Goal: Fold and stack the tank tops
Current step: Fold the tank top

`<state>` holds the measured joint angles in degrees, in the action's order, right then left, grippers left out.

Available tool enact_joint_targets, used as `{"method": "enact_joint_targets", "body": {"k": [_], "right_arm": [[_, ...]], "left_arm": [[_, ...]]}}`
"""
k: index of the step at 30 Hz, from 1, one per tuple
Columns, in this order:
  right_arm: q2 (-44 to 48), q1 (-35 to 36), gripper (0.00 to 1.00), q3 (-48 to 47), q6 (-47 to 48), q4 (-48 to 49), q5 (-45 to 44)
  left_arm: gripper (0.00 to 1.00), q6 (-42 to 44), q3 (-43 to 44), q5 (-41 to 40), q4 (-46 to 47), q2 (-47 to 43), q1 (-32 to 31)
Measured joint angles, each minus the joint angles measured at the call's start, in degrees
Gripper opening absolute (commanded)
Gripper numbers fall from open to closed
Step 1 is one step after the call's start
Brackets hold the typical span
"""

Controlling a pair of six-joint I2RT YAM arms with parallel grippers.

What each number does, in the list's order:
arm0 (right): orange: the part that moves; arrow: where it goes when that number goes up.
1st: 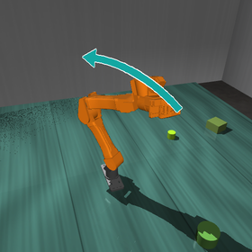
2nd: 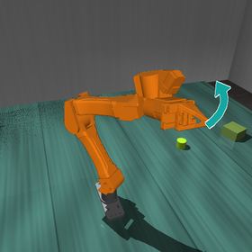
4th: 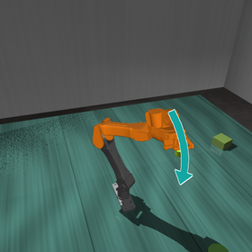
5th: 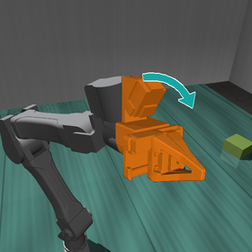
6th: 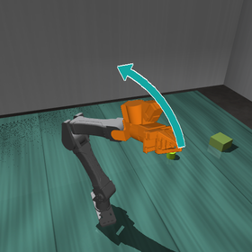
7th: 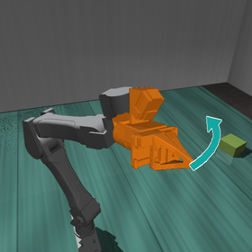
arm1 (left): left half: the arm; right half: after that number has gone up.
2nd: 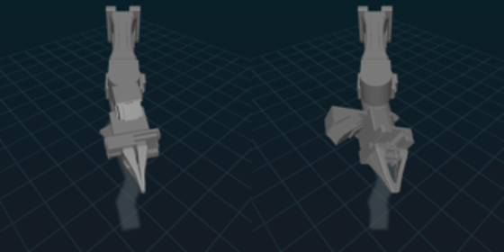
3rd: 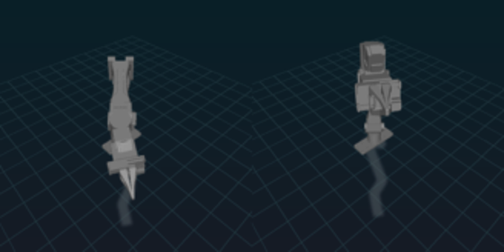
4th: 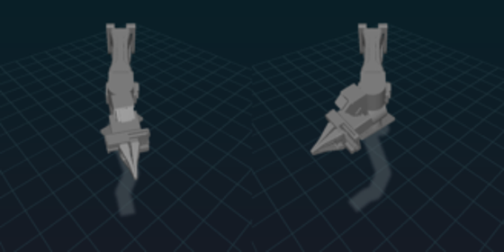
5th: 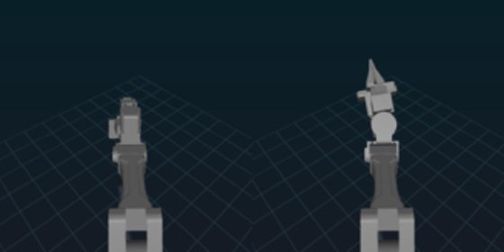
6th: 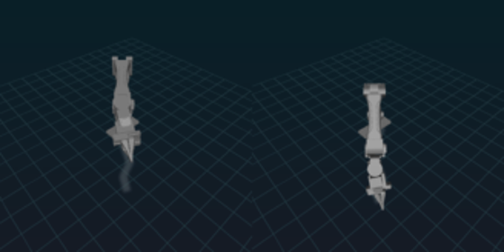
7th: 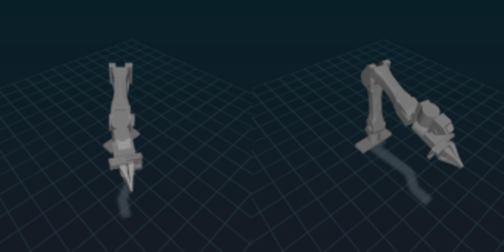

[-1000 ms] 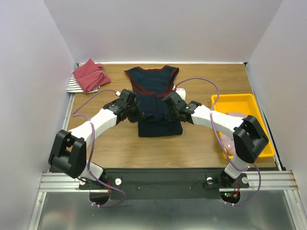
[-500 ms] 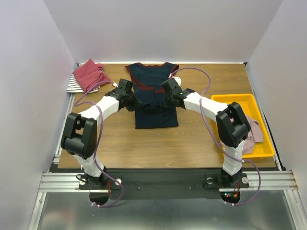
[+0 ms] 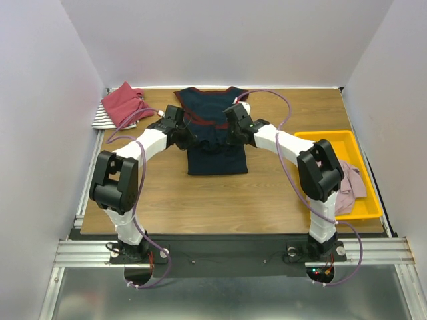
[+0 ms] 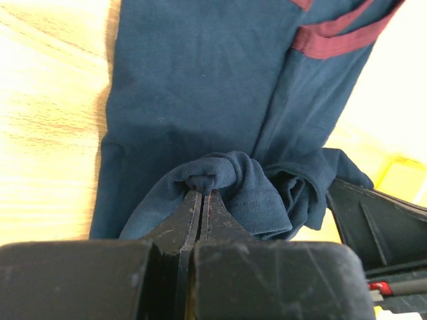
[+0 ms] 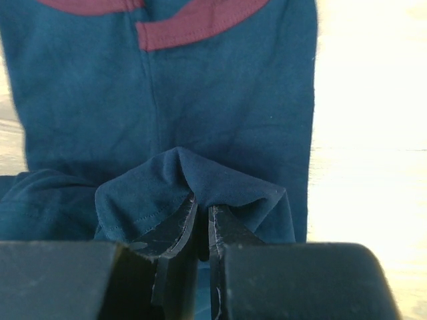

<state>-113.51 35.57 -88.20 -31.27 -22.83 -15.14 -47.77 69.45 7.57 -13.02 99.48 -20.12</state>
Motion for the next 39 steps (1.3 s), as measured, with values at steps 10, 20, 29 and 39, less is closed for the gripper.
{"method": "enact_joint_targets", "body": {"k": [10, 20, 29, 39], "right_arm": [[-1.6, 0.0, 0.01, 9.4, -1.7, 5.5, 2.8], [9.0, 3.4, 0.0, 24.7, -5.7, 10.5, 2.6], [23.0, 14.8, 0.0, 40.8, -13.1, 10.7, 1.0], [38.0, 16.6, 0.0, 42.8, -16.7, 3.1, -0.8]], "left_arm": [[0.0, -2.3, -10.9, 1.2, 6.7, 1.5, -0.5], [0.0, -9.0, -24.8, -0.3, 15.1, -6.7, -7.3], [0.0, -17.7, -39.5, -1.9, 17.3, -20.5, -19.4], [0.0, -21.8, -38.6, -6.4, 1.5, -37.0, -23.7]]}}
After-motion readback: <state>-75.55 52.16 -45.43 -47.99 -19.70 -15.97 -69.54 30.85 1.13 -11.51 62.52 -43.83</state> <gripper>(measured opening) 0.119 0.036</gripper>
